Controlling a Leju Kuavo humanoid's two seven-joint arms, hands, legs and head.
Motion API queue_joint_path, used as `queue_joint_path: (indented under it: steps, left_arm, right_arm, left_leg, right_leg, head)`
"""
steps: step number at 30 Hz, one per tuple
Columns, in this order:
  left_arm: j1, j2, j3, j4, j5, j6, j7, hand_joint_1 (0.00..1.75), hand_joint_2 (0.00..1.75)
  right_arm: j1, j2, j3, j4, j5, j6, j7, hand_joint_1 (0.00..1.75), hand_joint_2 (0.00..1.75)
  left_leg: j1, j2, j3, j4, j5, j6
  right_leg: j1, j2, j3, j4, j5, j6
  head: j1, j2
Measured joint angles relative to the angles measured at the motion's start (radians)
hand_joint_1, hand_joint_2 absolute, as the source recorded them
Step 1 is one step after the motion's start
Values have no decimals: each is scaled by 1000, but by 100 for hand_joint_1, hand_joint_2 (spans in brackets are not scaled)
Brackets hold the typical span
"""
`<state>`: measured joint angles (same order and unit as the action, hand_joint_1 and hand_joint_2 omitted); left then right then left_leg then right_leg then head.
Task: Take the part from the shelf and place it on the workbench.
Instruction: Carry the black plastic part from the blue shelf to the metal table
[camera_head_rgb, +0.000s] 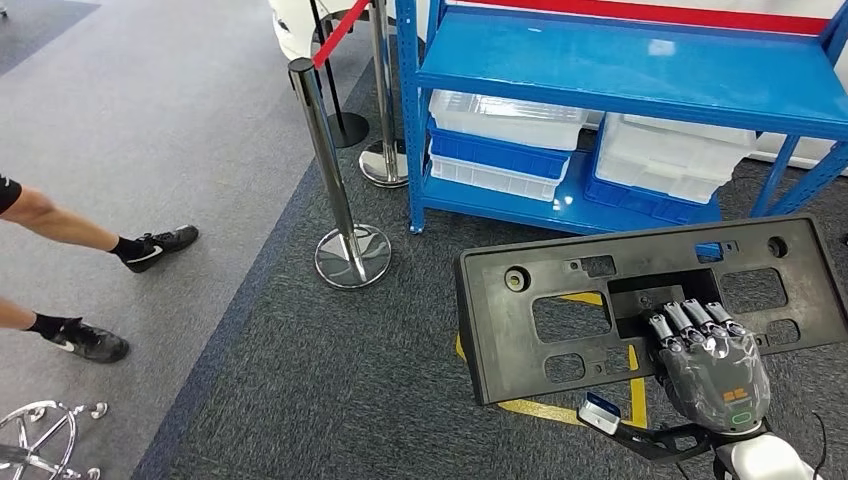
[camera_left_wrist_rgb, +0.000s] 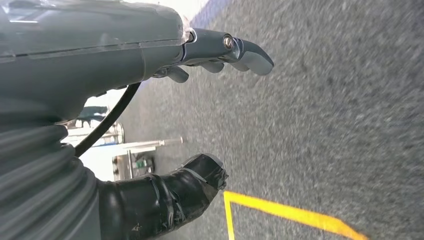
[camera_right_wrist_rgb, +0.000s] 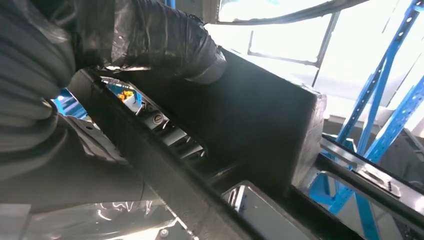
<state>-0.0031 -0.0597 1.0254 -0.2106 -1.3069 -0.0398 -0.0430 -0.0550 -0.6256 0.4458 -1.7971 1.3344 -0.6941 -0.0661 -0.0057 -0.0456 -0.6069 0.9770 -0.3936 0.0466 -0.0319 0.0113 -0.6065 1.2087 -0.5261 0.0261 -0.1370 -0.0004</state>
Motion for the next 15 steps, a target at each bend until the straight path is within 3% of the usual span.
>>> queue_joint_path:
  steps: [1,3,4,6,7,9,11,12,13,14,15]
  left_arm:
    - [0,0,0,0,-2,1,-2,0,175]
    - [-1,2,0,-1,-7,2,-5,0,175]
    - [-1,3,0,-1,-9,3,-5,0,175]
    - [2,2,0,0,-12,3,-7,0,175]
    - [4,2,0,0,-12,3,-8,0,175]
    - [2,0,0,0,-12,3,-10,0,175]
    - [-1,-1,0,0,-14,3,-10,0,175]
    - [-1,-1,0,0,-15,3,-9,0,175]
    - [-1,-2,0,0,-17,3,-8,0,175]
    - [-1,-3,0,0,-19,3,-7,0,175]
    - [-1,-4,0,0,-21,3,-5,0,175]
  right_arm:
    - [4,-1,-5,-1,2,0,4,175,175]
    - [17,-5,-15,-6,8,0,9,175,175]
    - [25,-7,-19,-9,11,0,9,175,175]
    - [39,-8,-27,-18,18,0,9,175,175]
    - [45,-8,-31,-22,20,0,8,175,175]
    - [57,-8,-41,-32,22,0,8,175,175]
    - [68,-8,-50,-40,22,-1,8,175,175]
    - [72,-8,-54,-41,22,-1,7,175,175]
    - [75,-8,-56,-41,22,-1,7,175,175]
    - [78,-8,-57,-42,21,-1,7,175,175]
    - [81,-8,-58,-44,20,-1,7,175,175]
  left_leg:
    - [3,-12,-23,20,3,-7]
    - [5,-37,-57,53,11,-20]
    - [4,-50,-67,61,18,-26]
    - [3,-66,-82,66,31,-35]
    - [2,-52,-91,76,18,-39]
    - [4,2,-114,145,-65,-49]
    - [9,35,-136,271,-168,-58]
    - [11,39,-139,327,-192,-60]
    - [11,41,-131,361,-195,-60]
    - [11,42,-107,361,-177,-58]
    - [10,47,-64,326,-150,-52]
  right_leg:
    - [-4,21,45,-59,0,6]
    - [-7,57,92,-135,-22,2]
    - [-4,63,93,-141,-31,-5]
    - [-5,39,75,-137,-23,-24]
    - [-5,25,65,-136,-14,-34]
    - [-4,-5,41,-137,7,-49]
    - [0,-32,15,-136,28,-53]
    - [2,-46,2,-136,38,-53]
    - [4,-61,-11,-135,49,-52]
    - [7,-74,-23,-135,58,-52]
    - [11,-87,-34,-135,68,-52]
  head:
    - [0,0]
    - [-1,0]
    - [-2,0]
    - [-4,0]
    - [-5,0]
    - [-7,0]
    - [-8,0]
    - [-8,0]
    - [-8,0]
    - [-8,0]
    - [-8,0]
